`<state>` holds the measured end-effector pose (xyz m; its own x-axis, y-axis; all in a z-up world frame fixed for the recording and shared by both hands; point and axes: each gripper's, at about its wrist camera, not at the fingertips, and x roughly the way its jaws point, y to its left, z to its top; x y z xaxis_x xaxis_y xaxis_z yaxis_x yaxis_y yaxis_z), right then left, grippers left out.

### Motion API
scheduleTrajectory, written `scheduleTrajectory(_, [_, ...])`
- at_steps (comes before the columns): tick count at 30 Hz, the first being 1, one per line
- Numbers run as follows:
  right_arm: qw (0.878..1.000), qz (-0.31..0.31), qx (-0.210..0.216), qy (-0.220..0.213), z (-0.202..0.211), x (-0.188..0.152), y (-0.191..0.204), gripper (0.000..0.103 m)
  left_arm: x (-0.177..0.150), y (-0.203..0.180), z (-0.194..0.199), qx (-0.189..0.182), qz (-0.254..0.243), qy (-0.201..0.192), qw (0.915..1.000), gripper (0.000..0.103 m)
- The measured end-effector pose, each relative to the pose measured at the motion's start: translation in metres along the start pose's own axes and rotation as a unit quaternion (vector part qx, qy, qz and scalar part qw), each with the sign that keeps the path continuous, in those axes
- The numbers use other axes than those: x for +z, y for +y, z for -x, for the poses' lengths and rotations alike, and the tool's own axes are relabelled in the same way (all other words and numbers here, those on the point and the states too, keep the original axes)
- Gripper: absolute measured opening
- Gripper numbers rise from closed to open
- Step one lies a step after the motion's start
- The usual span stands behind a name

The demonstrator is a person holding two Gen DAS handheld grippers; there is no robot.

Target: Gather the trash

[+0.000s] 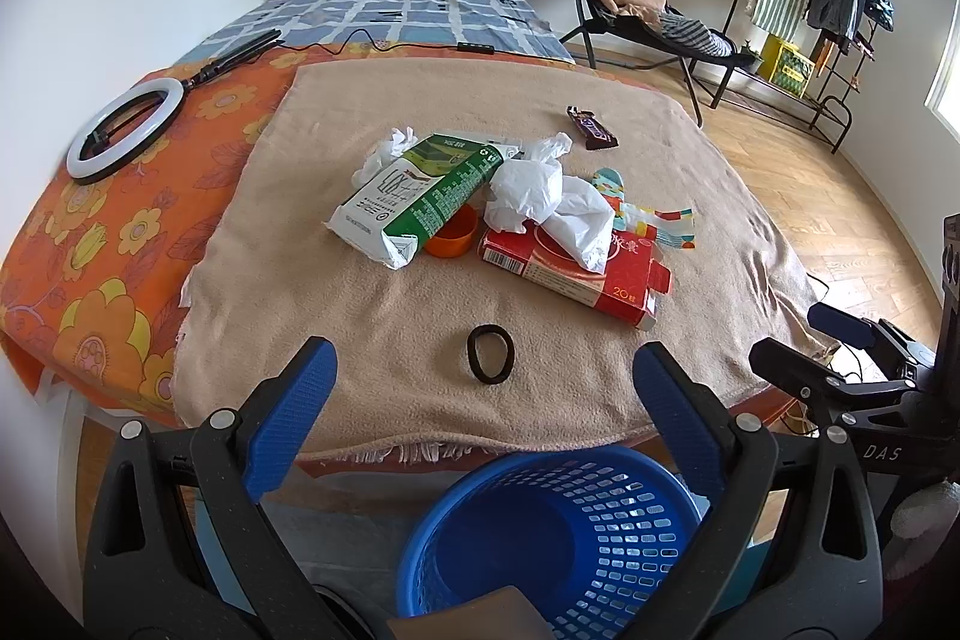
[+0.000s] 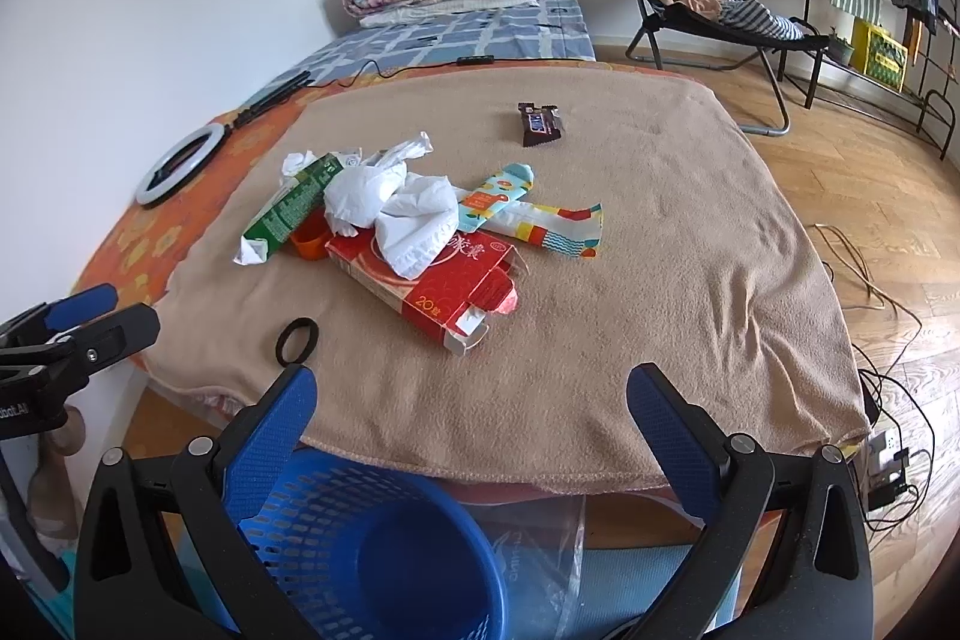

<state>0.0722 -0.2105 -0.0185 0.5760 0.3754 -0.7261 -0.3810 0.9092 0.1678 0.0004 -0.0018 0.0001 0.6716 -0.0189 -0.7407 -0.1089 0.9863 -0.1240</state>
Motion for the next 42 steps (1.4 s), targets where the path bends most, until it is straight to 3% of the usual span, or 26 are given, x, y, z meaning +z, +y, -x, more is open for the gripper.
scheduleTrajectory(42, [1.0,0.005,-0.005,0.023,-0.005,-0.0072,0.0018,0.102,-0.0006,0.001,0.003,0.004,0.0,0.004,1.0,0.101])
